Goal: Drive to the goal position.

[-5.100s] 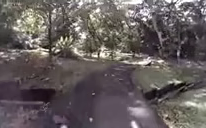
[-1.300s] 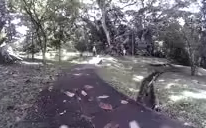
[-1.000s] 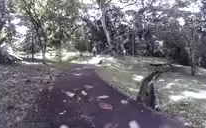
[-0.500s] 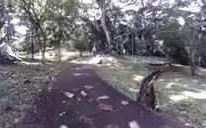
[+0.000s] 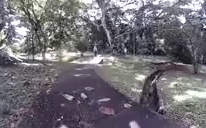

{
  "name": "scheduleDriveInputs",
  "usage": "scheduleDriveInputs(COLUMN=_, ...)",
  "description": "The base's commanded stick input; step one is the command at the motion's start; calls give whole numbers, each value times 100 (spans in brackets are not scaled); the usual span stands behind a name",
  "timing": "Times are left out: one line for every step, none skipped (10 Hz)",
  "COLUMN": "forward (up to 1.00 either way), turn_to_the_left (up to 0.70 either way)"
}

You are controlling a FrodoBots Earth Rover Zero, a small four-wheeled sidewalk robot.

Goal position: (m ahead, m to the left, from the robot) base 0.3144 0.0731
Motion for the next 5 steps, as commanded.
scheduleDriveInputs(forward=85, turn_to_the_left=34)
scheduleDriveInputs(forward=85, turn_to_the_left=26)
scheduleDriveInputs(forward=85, turn_to_the_left=0)
scheduleDriveInputs(forward=85, turn_to_the_left=0)
scheduleDriveInputs(forward=85, turn_to_the_left=3)
